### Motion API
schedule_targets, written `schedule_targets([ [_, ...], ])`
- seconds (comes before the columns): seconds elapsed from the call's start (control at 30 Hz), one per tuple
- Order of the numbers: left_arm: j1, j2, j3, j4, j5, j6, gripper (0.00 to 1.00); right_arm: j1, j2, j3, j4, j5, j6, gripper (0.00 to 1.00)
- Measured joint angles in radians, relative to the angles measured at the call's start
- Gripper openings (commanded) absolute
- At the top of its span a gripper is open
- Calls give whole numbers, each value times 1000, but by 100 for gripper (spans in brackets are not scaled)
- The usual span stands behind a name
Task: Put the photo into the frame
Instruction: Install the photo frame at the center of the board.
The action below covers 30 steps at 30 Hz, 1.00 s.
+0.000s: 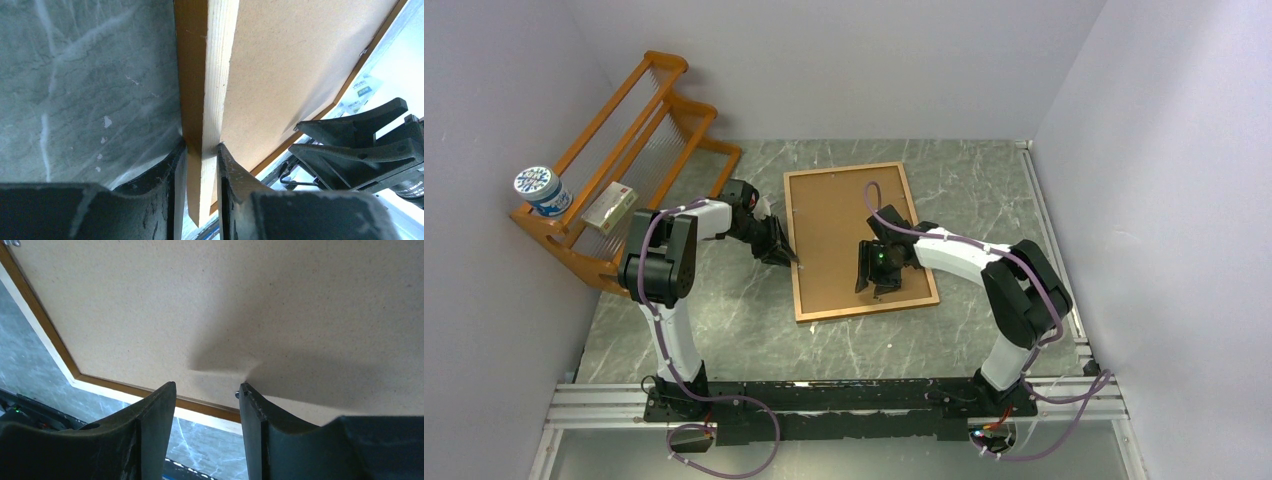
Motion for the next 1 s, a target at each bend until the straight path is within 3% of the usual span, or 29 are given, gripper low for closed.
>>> schedule_targets([
  [0.43, 0, 9, 10, -11, 5, -8, 20, 12, -57, 5, -40, 66, -20, 58],
  [1.0, 0, 12, 11, -10, 10, -11, 19, 41, 0, 15, -30, 41, -40, 57],
])
